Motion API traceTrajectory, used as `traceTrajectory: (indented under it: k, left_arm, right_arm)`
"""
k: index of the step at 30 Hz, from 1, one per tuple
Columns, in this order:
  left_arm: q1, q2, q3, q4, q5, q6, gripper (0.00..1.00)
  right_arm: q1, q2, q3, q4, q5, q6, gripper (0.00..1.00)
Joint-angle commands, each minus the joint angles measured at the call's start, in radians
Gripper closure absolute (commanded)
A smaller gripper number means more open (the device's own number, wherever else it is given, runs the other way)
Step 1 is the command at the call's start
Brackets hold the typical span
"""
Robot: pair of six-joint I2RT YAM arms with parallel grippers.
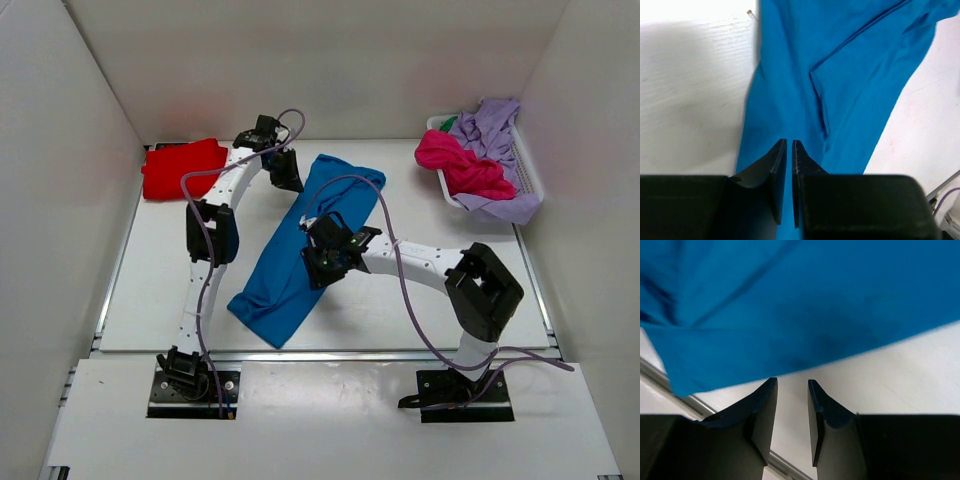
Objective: Fold and stack the t-shirts
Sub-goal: Rotate the tshirt 90 degrees
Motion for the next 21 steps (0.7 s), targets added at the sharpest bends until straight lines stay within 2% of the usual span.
traceTrajectory:
  k: [1, 13, 21]
  left_arm:
    - [-0.008, 0.013, 0.08, -0.019, 0.084, 0.012, 0.78]
    - [-0.036, 0.177, 0.173, 0.1, 0.242, -0.074, 0.72]
    - [0.01, 0.304, 0.305, 0.091, 0.263, -0.159, 0.71]
  right_arm:
    - [0.04, -0.012, 0.019, 0.174, -0.031, 0.054, 0.72]
    - [0.076, 0.089, -0.076, 0.344, -0.224, 0.081, 0.71]
    - [0.09, 0.149, -0.11, 0.288, -0.265, 0.066, 0.72]
